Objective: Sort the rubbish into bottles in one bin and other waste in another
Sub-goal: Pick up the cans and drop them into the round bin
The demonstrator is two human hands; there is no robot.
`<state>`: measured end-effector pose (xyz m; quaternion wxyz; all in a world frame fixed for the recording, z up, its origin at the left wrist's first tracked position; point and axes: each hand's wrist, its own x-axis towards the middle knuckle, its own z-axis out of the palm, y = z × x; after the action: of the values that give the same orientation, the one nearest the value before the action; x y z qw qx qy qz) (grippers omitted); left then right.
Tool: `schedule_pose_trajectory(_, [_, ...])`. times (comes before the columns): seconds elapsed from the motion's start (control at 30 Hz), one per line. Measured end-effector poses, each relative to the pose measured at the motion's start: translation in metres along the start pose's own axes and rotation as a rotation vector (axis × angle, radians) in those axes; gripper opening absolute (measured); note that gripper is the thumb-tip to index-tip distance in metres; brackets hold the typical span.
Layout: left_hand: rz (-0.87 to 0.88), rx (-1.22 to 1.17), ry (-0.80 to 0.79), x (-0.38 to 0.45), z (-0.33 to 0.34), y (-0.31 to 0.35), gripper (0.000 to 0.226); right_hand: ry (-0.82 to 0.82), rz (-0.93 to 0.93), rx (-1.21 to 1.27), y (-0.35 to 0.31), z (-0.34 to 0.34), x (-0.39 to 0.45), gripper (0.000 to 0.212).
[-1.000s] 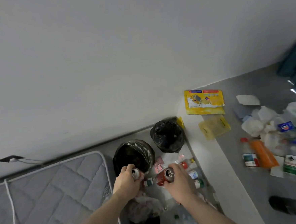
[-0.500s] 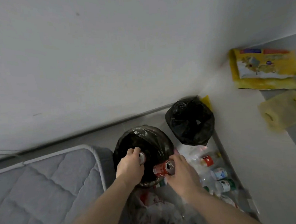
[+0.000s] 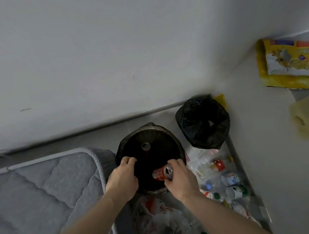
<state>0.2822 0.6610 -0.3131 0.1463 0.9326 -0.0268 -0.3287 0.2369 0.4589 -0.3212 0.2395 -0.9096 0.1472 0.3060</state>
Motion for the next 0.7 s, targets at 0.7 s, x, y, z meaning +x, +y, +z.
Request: schedule_pose_trajectory(0.7, [0.187,0.279,-0.153,-0.099,-0.05,0.164,0.051,0.025,0.306,0.14,0.132,-0.179,-0.225,0.078])
